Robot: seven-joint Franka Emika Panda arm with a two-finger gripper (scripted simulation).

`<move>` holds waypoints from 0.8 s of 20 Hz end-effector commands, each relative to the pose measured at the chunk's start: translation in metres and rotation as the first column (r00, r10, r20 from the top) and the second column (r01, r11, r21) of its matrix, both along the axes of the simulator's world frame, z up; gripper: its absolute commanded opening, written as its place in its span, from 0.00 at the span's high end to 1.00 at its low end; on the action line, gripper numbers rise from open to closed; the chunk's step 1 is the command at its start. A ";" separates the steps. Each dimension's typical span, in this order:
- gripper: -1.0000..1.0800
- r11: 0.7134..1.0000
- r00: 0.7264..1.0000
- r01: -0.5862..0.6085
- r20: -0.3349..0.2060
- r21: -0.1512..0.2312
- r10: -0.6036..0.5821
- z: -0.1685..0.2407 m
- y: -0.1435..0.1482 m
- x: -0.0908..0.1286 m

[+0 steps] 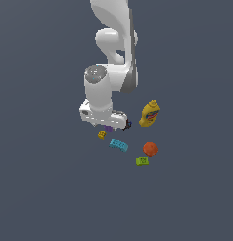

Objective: Pick up a designated object from a clutter of objects.

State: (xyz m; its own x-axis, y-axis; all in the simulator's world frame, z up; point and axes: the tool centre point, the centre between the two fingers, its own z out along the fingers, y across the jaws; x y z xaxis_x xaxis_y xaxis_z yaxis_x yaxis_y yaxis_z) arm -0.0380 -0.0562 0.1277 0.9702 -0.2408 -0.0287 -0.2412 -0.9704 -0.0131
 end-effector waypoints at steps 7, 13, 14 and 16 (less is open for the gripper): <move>0.04 0.998 0.998 0.066 0.018 -0.014 -0.066 -0.042 -0.017 -0.019; 0.04 0.996 0.996 0.087 0.024 -0.019 -0.087 -0.054 -0.023 -0.027; 0.04 0.996 0.996 0.089 0.024 -0.019 -0.088 -0.055 -0.023 -0.027; 0.04 0.996 0.996 0.089 0.025 -0.020 -0.089 -0.056 -0.023 -0.028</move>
State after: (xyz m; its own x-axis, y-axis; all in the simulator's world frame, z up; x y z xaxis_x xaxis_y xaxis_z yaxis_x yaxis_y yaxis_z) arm -0.0653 -0.0790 0.0729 0.9456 -0.3254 -0.0015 -0.3254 -0.9456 -0.0001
